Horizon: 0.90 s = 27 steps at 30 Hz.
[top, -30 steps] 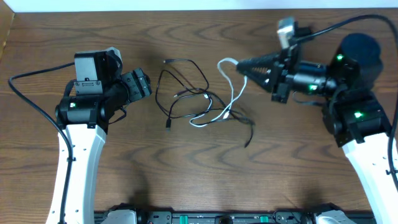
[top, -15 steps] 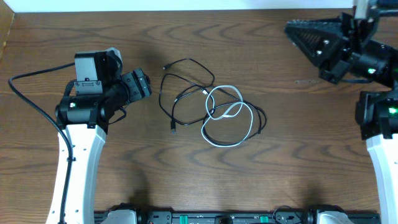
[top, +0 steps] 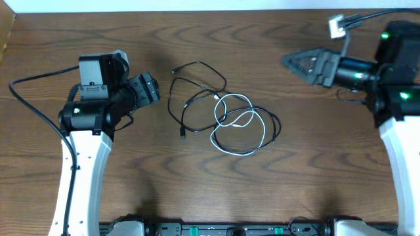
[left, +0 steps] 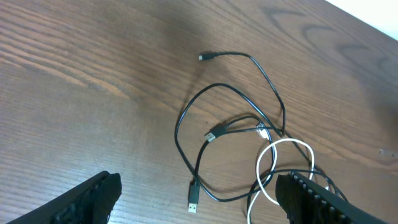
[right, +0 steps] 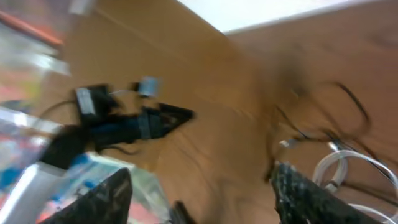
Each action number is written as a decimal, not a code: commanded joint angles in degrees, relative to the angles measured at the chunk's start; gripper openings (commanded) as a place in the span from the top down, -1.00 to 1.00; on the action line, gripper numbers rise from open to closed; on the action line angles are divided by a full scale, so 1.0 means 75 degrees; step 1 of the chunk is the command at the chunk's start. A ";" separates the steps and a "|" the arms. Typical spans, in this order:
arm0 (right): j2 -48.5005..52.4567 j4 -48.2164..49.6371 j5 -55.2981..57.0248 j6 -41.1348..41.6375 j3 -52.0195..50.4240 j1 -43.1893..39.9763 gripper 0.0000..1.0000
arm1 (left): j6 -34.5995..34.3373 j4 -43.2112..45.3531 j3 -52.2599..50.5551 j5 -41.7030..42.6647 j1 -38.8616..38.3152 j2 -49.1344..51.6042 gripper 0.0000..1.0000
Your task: Untangle cables
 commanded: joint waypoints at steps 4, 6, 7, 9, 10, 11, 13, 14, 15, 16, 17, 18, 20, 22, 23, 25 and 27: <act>0.1142 -0.1326 0.0944 -0.3937 0.0012 0.0828 -0.69 | 0.0128 0.0000 0.0096 0.0009 0.0041 -0.0006 -0.70; 0.1536 -0.1582 0.1285 -0.4558 0.0009 0.1075 -0.79 | 0.0128 0.0000 0.0096 0.0009 0.0041 -0.0006 -0.70; 0.1743 -0.1670 0.1448 -0.4846 0.0009 0.1186 -0.83 | 0.0128 0.0000 0.0096 0.0009 0.0041 -0.0006 -0.70; 0.2092 -0.1789 0.1792 -0.5272 0.0009 0.1364 -0.89 | 0.0128 0.0000 0.0096 0.0009 0.0041 -0.0006 -0.70; 0.2302 -0.1859 0.2037 -0.5470 0.0009 0.1460 -0.94 | 0.0128 -0.0003 0.0096 0.0009 0.0041 -0.0006 -0.71; 0.2498 -0.1944 0.2276 -0.5648 0.0009 0.1550 -0.99 | 0.0128 -0.0006 0.0096 0.0009 0.0041 -0.0006 -0.70; 0.2827 -0.2154 0.2570 -0.6082 0.0009 0.1702 -0.98 | 0.0128 -0.0029 0.0096 0.0009 0.0041 -0.0006 -0.71; 0.3010 -0.2291 0.2652 -0.6353 0.0009 0.1766 -0.99 | 0.0128 -0.0029 0.0096 0.0009 0.0041 -0.0006 -0.72; 0.3156 -0.2393 0.2661 -0.6598 0.0009 0.1807 -0.99 | 0.0128 -0.0029 0.0096 0.0009 0.0041 -0.0006 -0.73; 0.3311 -0.2518 0.2661 -0.6872 0.0009 0.1839 -0.99 | 0.0128 -0.0029 0.0096 0.0009 0.0041 -0.0006 -0.73; 0.3442 -0.2620 0.2710 -0.7064 0.0009 0.1859 -0.99 | 0.0128 -0.0026 0.0096 0.0009 0.0041 -0.0006 -0.75; 0.3590 -0.2716 0.2833 -0.7227 0.0009 0.1886 -0.98 | 0.0128 -0.0026 0.0096 0.0009 0.0041 -0.0006 -0.76; 0.3867 -0.2754 0.3229 -0.7297 0.0006 0.1929 -0.96 | 0.0128 -0.0026 0.0096 0.0009 0.0041 -0.0006 -0.77; 0.4103 -0.2710 0.3398 -0.7493 0.0006 0.1967 -0.96 | 0.0128 -0.0026 0.0096 0.0009 0.0041 -0.0006 -0.77; 0.4334 -0.2675 0.3392 -0.7801 0.0006 0.1999 -0.93 | 0.0128 -0.0026 0.0096 0.0009 0.0041 -0.0006 -0.77; 0.4511 -0.2655 0.3389 -0.7953 0.0006 0.2008 -0.92 | 0.0128 -0.0026 0.0096 0.0009 0.0041 -0.0006 -0.77; 0.4654 -0.2655 0.3389 -0.8008 0.0006 0.2005 -0.89 | 0.0128 -0.0026 0.0096 0.0009 0.0041 -0.0006 -0.77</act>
